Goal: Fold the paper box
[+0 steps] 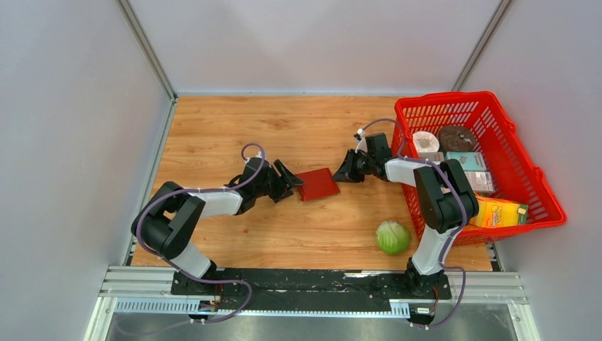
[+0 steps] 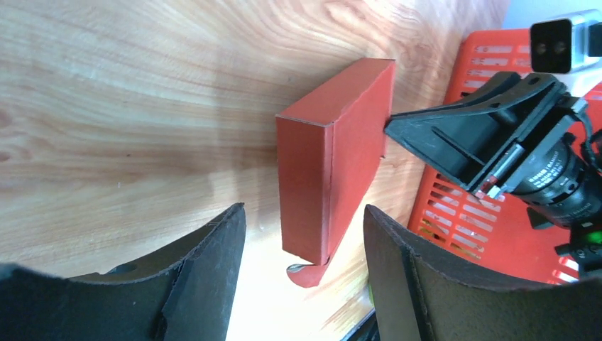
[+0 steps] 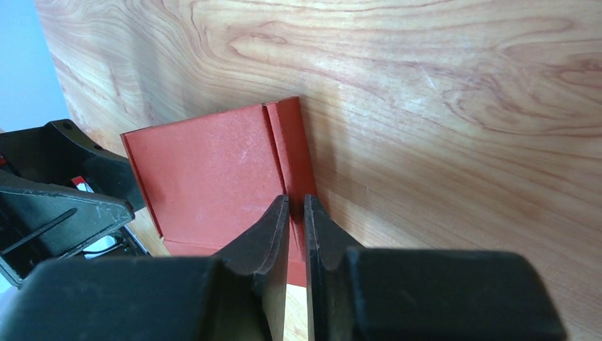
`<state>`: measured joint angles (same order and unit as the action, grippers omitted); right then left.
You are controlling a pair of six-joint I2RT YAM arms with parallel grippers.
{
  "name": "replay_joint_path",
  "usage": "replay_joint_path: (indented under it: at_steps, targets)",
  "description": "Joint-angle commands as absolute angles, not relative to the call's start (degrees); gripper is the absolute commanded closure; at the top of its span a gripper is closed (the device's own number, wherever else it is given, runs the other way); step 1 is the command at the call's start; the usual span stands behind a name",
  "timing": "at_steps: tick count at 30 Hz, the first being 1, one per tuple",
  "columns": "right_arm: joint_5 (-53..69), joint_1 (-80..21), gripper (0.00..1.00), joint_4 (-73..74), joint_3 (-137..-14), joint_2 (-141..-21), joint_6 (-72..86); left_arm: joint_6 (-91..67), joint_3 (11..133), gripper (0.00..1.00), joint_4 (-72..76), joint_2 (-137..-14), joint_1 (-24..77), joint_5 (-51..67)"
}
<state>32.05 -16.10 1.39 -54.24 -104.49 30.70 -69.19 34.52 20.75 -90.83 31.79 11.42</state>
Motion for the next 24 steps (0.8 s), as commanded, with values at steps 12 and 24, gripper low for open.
replay_joint_path:
  at_steps: [12, 24]
  targets:
    - [23.8, -14.1, 0.85, 4.3, -52.1, -104.9, 30.3, -73.5, 38.4, 0.35, 29.1, -97.6, 33.7, 12.3]
    - [20.7, -17.7, 0.78, 7.8, -53.5, -100.9, 28.4, -77.4, 35.1, 0.60, 36.3, -98.2, 33.1, 13.5]
